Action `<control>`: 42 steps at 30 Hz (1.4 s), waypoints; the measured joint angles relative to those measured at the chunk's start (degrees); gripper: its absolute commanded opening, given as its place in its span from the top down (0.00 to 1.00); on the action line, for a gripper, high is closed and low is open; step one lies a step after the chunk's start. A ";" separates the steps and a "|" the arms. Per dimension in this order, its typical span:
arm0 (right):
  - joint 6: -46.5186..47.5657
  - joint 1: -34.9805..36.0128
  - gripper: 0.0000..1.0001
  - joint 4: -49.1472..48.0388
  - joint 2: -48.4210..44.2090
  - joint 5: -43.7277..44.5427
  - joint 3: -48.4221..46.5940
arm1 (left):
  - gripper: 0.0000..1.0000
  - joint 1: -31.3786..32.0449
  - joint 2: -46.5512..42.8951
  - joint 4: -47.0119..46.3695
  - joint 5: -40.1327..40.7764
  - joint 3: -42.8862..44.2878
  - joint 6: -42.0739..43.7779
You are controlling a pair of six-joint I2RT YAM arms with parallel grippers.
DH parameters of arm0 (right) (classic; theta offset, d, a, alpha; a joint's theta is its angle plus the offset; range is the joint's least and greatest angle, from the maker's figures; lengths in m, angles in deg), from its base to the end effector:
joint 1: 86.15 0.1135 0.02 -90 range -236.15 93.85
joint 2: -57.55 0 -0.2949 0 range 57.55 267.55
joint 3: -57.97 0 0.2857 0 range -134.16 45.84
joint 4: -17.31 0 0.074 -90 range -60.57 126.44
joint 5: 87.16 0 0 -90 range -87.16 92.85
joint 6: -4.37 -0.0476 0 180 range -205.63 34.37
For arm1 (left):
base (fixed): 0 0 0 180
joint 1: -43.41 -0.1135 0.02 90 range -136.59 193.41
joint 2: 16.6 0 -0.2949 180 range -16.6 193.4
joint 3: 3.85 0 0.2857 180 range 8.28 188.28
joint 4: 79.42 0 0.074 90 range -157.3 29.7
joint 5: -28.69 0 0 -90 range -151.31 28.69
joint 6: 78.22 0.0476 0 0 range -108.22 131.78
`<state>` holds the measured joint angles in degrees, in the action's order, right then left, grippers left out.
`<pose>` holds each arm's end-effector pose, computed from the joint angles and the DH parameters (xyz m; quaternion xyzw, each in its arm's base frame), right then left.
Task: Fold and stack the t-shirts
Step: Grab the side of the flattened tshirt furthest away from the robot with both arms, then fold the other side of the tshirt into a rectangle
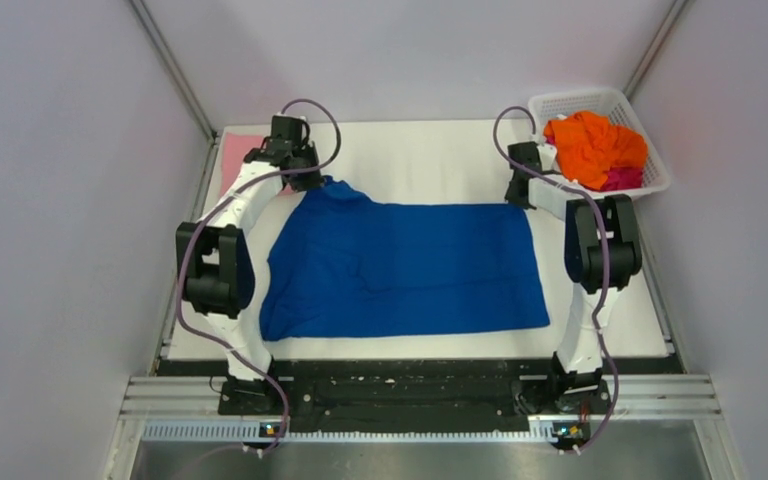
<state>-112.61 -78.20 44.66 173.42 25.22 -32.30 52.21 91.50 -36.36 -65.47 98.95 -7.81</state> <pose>0.4754 0.0481 0.1612 0.2146 0.9072 -0.0820 0.3525 0.4707 -0.0764 0.2766 -0.0750 0.9312 -0.1200 0.3360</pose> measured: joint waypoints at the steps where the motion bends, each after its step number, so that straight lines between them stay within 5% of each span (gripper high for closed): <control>1: 0.35 0.00 1.00 -0.02 -0.35 -0.11 0.20 | 1.00 0.04 -1.22 -0.04 0.02 -1.05 -0.04; 24: 6.97 0.31 1.00 -3.08 -22.80 -4.39 16.06 | 1.00 2.34 -56.46 5.49 6.60 -42.80 -12.57; 34: 6.88 1.46 1.00 -4.96 -23.85 -7.72 20.26 | 1.00 3.04 -69.00 14.16 3.52 -52.43 -21.31; 39: 6.19 1.79 0.97 -5.81 -27.93 -7.48 23.93 | 0.79 3.39 -76.91 16.41 0.11 -60.15 -26.56; 42: 5.57 1.79 0.91 -5.95 -30.42 -7.45 26.03 | 0.56 3.41 -77.77 17.66 -0.96 -62.25 -28.20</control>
<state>-107.04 -76.41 38.71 142.99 17.76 -6.27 55.62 13.73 -18.70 -66.44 36.70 -36.01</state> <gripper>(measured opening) 0.039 0.254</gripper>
